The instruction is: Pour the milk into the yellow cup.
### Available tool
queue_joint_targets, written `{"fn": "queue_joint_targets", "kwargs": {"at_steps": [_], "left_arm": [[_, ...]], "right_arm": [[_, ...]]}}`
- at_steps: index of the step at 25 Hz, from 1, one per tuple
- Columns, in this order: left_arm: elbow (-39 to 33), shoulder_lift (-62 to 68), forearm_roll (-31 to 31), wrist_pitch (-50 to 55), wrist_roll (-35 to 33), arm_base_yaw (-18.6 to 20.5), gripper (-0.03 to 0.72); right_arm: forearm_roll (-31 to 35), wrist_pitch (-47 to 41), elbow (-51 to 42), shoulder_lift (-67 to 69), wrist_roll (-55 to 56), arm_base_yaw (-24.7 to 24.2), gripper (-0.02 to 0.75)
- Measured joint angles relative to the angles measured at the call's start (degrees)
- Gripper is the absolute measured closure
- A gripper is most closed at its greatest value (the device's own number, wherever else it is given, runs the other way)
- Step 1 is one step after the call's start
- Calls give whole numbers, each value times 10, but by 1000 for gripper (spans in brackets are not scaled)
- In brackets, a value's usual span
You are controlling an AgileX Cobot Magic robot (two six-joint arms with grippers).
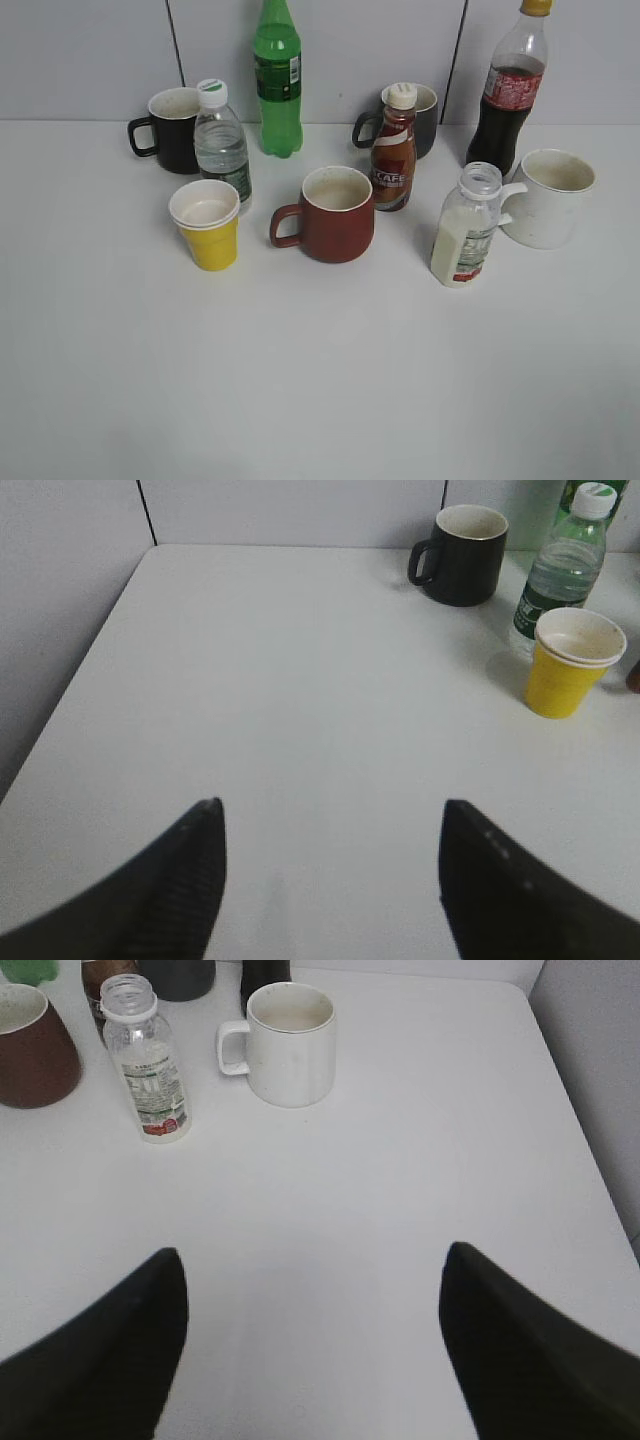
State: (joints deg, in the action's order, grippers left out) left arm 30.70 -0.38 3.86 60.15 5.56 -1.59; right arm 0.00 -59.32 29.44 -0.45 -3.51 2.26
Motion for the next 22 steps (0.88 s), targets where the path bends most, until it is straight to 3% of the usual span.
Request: {"fn": "queue_joint_targets", "kwargs": {"at_steps": [22], "left_arm": [[0, 0, 0, 0, 0, 0, 183]], "right_arm": [[0, 0, 0, 0, 0, 0, 151]]}}
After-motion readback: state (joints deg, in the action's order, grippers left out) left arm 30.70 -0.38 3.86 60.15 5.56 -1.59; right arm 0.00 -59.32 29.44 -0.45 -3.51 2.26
